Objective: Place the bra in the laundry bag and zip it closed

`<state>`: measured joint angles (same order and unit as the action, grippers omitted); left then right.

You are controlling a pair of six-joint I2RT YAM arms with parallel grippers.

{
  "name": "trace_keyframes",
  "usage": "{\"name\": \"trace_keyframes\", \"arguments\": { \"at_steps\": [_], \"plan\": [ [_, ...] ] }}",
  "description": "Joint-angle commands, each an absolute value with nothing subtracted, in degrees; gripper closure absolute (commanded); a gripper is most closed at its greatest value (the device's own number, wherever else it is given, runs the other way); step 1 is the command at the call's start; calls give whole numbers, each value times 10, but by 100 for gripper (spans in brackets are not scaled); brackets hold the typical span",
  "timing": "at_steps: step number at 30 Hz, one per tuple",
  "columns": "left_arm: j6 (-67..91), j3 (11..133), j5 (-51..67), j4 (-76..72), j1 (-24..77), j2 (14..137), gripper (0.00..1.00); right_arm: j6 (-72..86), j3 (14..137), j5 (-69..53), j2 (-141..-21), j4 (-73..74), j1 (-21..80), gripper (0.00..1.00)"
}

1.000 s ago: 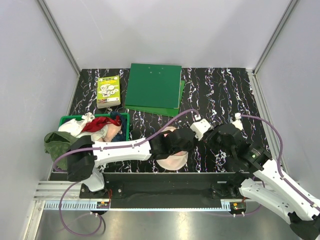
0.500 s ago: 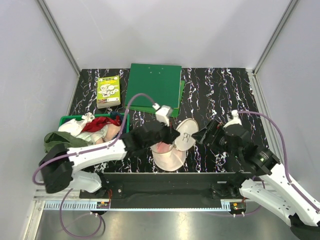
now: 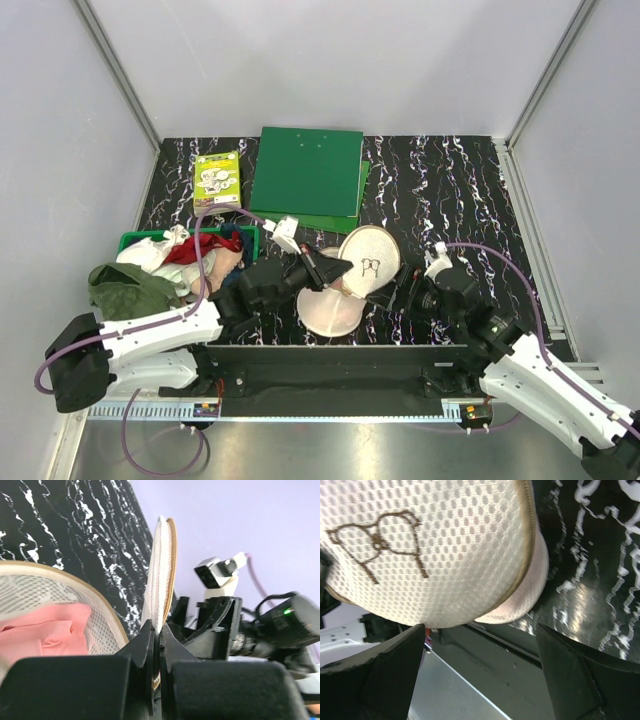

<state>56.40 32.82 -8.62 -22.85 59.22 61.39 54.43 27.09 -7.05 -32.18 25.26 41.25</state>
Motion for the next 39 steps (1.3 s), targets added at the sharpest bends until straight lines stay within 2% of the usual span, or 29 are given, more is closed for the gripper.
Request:
{"name": "trace_keyframes", "arguments": {
  "at_steps": [1, 5, 7, 12, 16, 17, 18, 19, 20, 22, 23, 27, 33, 35, 36, 37, 39],
  "plan": [
    [604, 324, -98, -304, 591, 602, 100, 572, 213, -84, -288, 81, 412, 3],
    [634, 300, -91, -337, 591, 604, 100, 563, 184, -84, -292, -28, 412, 8],
    [640, 294, -93, -337, 591, 601, 100, 556, 183, -88, -297, -42, 412, 17],
    [648, 277, -93, -321, 591, 588, 100, 519, 189, -84, -292, -54, 412, 28],
    [647, 264, -88, -311, 591, 573, 100, 503, 205, -87, -314, -44, 411, 63],
    [636, 266, -85, -284, 591, 568, 100, 499, 212, -95, -320, -29, 412, 79],
    [621, 281, -81, -262, 591, 561, 95, 494, 219, -102, -326, -23, 412, 85],
    [585, 291, -75, -234, 590, 555, 87, 484, 232, -109, -339, -16, 412, 91],
    [566, 302, -71, -180, 590, 542, 59, 477, 239, -125, -347, -5, 412, 96],
    [514, 336, -59, -129, 586, 532, 36, 452, 257, -144, -368, 14, 412, 100],
    [499, 349, -57, -74, 584, 525, 20, 444, 261, -165, -375, 23, 412, 100],
    [442, 410, -24, 38, 559, 532, 1, 421, 286, -180, -400, 61, 412, 100],
    [381, 457, 95, 99, 484, 605, 1, 406, 295, -216, -414, 74, 412, 100],
    [373, 463, 151, 93, 455, 625, 7, 404, 297, -223, -412, 77, 411, 100],
    [371, 460, 169, 83, 449, 630, 12, 403, 300, -228, -411, 78, 411, 100],
    [372, 458, 198, 73, 437, 639, 28, 405, 301, -229, -410, 80, 411, 100],
    [374, 453, 219, 50, 431, 644, 48, 408, 306, -232, -409, 87, 411, 99]
  ]
}}
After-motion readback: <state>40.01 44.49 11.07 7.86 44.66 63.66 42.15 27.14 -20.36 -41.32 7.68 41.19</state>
